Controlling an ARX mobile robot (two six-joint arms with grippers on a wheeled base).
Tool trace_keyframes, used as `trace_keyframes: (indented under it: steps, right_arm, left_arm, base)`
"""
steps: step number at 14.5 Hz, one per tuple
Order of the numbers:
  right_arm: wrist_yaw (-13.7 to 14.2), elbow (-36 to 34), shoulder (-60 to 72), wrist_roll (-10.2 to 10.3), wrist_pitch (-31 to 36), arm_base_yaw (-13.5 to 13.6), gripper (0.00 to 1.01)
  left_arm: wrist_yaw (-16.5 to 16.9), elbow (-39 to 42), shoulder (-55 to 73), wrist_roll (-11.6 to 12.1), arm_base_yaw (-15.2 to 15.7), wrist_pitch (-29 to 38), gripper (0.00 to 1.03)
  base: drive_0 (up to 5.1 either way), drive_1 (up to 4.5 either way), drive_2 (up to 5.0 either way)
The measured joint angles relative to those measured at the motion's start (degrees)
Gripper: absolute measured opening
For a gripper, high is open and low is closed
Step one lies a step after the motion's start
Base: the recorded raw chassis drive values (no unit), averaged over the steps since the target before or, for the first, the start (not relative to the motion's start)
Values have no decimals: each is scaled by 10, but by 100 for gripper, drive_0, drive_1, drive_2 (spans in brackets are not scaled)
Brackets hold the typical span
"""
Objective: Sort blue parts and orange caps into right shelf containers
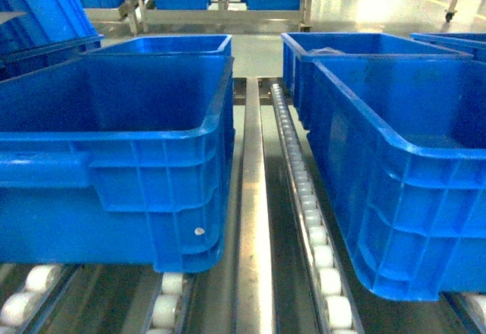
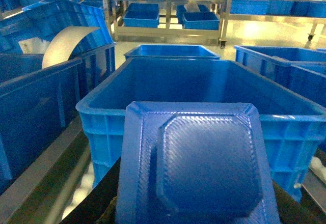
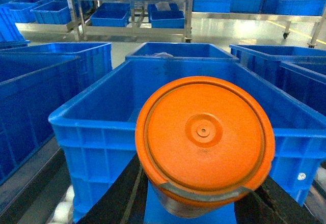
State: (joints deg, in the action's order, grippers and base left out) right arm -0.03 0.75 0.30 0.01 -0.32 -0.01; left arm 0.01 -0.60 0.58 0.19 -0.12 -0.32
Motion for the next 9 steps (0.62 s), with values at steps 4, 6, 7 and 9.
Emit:
trace_keyframes:
  steps: [4, 6, 7, 9]
  right_arm:
    - [0, 0, 0, 0, 0, 0, 41]
    - [0, 0, 0, 0, 0, 0, 41]
    - [0, 0, 0, 0, 0, 0, 41]
    - [0, 0, 0, 0, 0, 0, 41]
  left_arm:
    - [0, 0, 0, 0, 0, -1, 43]
    - [0, 0, 0, 0, 0, -1, 43]
    - [0, 0, 0, 0, 0, -1, 43]
    - [0, 0, 0, 0, 0, -1, 43]
  base:
    - [3, 213, -206]
    - [0, 0, 0]
    - [0, 0, 0]
    - [0, 0, 0]
